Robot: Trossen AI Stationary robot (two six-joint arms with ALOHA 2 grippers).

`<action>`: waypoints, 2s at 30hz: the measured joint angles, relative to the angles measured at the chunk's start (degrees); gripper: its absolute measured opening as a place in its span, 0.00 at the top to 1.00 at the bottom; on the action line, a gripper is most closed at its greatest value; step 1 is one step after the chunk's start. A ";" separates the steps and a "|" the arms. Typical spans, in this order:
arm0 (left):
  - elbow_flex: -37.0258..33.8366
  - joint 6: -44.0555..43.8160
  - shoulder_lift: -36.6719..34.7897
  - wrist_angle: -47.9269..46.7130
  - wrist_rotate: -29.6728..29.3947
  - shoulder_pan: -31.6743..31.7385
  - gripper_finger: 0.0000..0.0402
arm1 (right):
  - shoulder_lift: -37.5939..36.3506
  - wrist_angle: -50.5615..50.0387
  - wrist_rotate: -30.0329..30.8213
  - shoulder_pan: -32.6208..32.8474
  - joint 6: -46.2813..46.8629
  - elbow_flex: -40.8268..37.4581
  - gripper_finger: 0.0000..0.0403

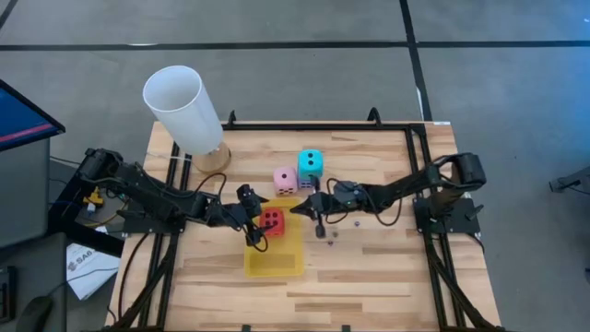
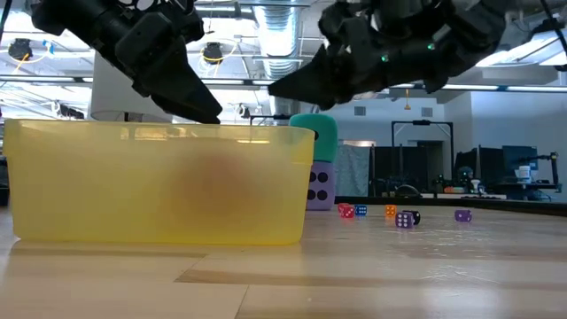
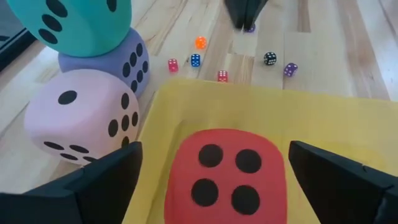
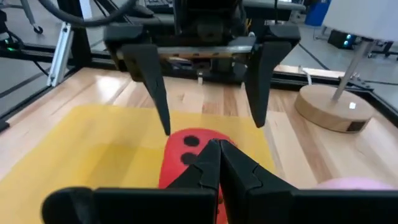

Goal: Pick & Place Dice
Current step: Put the red die into the yellow bin

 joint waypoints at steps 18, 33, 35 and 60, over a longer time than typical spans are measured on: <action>-0.03 3.69 -0.07 0.21 0.04 -0.89 0.02 | -4.07 -9.84 -2.94 0.04 -0.23 4.14 1.00; -0.07 0.04 -0.09 2.64 0.24 -0.96 0.02 | -13.43 -21.25 -2.84 0.16 -1.91 4.09 1.00; -0.07 0.42 -0.12 2.82 0.22 -0.79 0.02 | -13.17 -22.79 -2.98 0.22 -0.76 4.06 1.00; -0.05 3.31 -14.03 2.06 0.00 -1.18 0.02 | 2.00 -45.54 -4.02 1.97 3.02 19.93 1.00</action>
